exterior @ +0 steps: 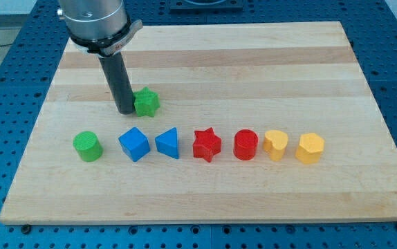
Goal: Move the green star parallel above the red star
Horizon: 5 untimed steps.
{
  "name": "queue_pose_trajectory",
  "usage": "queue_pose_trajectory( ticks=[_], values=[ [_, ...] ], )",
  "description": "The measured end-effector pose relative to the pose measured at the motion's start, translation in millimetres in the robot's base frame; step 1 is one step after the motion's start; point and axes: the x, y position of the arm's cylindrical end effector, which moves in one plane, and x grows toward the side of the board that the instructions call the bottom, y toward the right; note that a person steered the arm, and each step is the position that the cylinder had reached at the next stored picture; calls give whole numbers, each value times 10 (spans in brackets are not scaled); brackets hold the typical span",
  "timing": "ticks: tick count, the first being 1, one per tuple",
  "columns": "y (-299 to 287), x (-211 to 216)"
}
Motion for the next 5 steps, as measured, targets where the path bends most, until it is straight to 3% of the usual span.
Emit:
queue_pose_trajectory(
  ticks=[1, 2, 5],
  values=[
    [24, -191],
    [401, -216],
    [1063, -111]
  ],
)
